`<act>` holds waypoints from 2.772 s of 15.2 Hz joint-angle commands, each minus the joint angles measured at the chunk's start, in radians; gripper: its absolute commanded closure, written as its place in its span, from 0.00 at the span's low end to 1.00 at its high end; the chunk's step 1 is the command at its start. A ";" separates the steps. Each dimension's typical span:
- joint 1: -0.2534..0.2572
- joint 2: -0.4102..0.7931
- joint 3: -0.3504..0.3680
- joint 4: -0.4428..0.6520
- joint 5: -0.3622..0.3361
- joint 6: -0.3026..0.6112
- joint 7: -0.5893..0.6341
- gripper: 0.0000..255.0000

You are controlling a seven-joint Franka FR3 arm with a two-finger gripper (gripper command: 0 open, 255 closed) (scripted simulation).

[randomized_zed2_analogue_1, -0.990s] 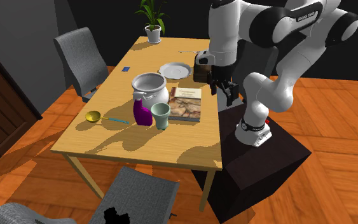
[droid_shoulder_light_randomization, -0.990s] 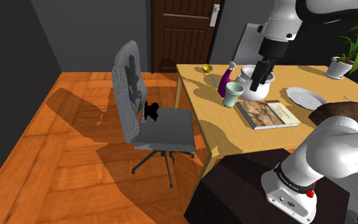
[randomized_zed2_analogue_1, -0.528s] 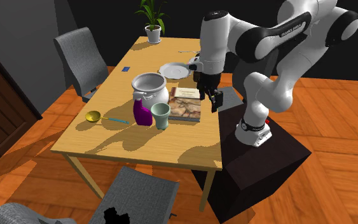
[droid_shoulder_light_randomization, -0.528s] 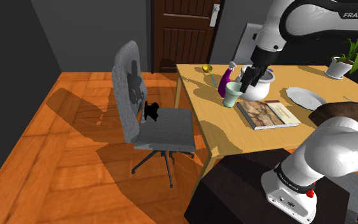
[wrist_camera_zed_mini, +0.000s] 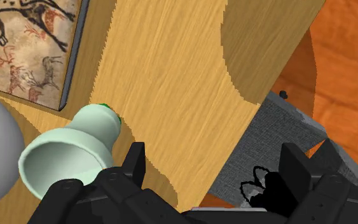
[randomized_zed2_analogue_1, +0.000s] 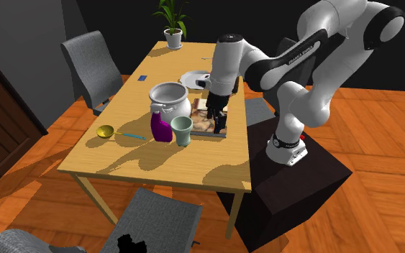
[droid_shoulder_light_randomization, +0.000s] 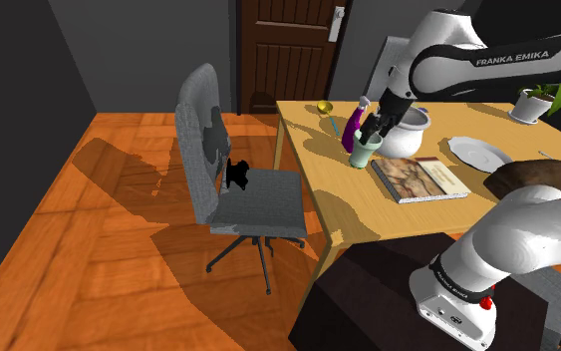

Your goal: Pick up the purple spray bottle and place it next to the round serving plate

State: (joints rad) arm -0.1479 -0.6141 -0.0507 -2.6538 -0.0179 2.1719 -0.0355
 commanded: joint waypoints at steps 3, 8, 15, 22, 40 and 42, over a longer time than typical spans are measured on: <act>-0.047 0.110 -0.019 -0.015 -0.029 0.211 0.026 0.00; -0.103 0.268 -0.043 0.000 -0.060 0.454 0.065 0.00; -0.175 0.508 -0.077 0.081 -0.093 0.753 0.128 0.00; -0.212 0.700 -0.101 0.182 -0.074 0.937 0.152 0.00; -0.240 0.796 -0.068 0.229 -0.033 0.986 0.120 1.00; -0.241 0.796 -0.068 0.229 -0.033 0.986 0.120 1.00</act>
State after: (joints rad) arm -0.3886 0.1818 -0.1188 -2.4250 -0.0506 3.1576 0.0847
